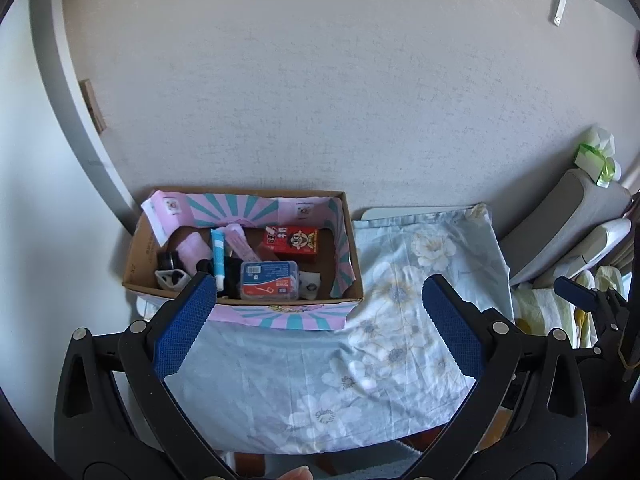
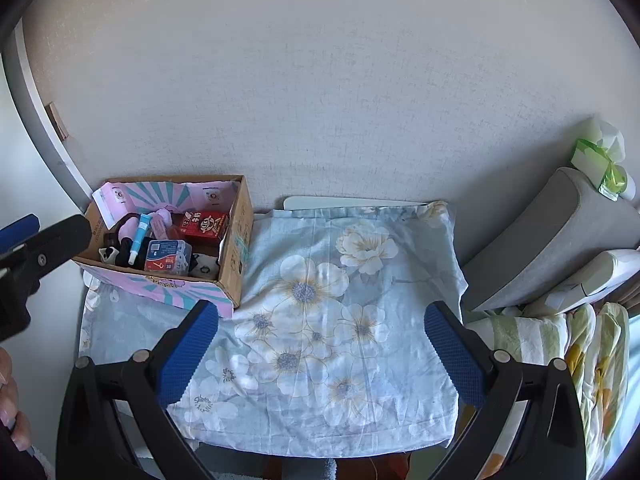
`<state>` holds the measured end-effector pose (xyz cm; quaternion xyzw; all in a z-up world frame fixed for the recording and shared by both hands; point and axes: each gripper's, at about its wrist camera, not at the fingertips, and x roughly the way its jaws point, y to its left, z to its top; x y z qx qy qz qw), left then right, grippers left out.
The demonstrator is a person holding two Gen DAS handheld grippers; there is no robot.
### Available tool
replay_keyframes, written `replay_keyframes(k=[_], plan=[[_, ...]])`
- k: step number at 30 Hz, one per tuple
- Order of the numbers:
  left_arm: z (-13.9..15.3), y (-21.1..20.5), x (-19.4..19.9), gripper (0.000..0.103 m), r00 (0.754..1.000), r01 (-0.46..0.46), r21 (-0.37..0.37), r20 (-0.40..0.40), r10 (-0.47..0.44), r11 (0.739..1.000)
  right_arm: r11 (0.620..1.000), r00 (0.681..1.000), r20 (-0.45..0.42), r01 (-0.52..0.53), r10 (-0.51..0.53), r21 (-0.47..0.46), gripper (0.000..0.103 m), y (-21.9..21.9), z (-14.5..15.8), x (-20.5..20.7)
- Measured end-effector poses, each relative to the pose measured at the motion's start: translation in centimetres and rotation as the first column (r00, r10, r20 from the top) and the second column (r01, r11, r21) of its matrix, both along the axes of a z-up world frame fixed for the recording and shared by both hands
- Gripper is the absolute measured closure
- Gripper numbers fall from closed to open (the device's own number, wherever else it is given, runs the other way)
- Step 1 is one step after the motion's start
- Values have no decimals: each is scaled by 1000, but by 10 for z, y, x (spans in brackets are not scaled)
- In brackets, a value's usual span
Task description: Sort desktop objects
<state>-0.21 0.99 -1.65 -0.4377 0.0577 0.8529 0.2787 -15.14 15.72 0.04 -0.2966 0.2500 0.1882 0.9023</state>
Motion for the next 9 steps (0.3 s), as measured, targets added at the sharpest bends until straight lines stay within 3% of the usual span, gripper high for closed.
replay_keyframes(k=[9], plan=[[2, 1, -1, 0, 999, -20, -23, -39, 19, 1000, 1000, 1000, -11, 0, 0, -2, 0, 2, -1, 4]])
